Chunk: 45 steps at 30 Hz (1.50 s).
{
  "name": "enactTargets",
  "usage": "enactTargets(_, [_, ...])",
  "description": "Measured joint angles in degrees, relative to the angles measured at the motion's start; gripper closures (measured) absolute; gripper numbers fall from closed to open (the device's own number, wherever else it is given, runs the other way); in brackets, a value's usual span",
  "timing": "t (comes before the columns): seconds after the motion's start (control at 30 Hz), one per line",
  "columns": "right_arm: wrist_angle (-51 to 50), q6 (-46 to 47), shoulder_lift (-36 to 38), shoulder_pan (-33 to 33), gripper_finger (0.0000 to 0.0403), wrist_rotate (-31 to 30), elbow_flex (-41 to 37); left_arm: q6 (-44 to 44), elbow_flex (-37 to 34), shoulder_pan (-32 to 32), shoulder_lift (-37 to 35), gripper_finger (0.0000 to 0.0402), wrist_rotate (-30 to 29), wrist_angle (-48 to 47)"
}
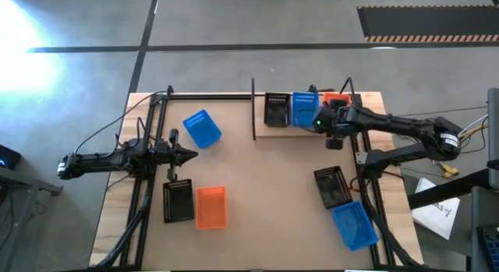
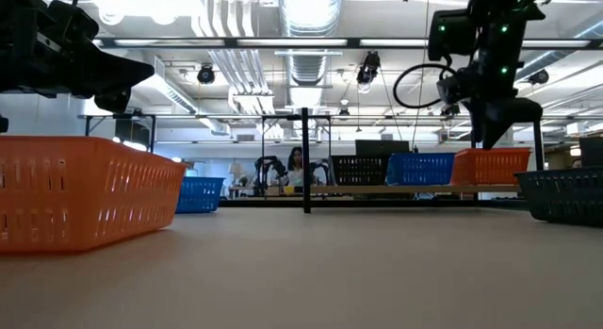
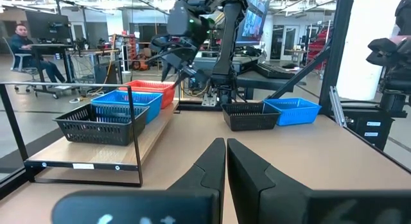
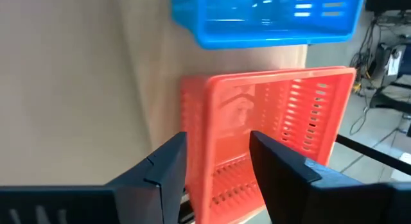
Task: Stack baskets on shelf by color
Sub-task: Stack the right orange bin on top of the other orange bin on the shelf
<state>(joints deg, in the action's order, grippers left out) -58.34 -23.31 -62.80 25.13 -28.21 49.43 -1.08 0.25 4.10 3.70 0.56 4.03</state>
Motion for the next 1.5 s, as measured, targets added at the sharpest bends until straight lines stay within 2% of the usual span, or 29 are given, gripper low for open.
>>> enactTargets(0.33, [4.2,-5.2,-1.7,6.2,0.0308,9.6,0.0,0.0,0.0,0.0,0.0,0.0402,0.0,0.0])
enactTargets(0.73, [4.7,-10.8,-2.6,6.9,0.0388,10.3,-0.1,0.0,0.0,0.0,-0.1,0.0402,0.0,0.0])
enactTargets(1.23, [4.7,-11.2,-2.5,6.9,0.0378,10.2,-0.1,0.0,0.0,0.0,0.0,0.0402,0.0,0.0])
enactTargets(1.5, [4.7,-11.2,-2.5,6.9,0.0315,10.2,-0.1,0.0,0.0,0.0,0.2,0.0402,0.0,0.0])
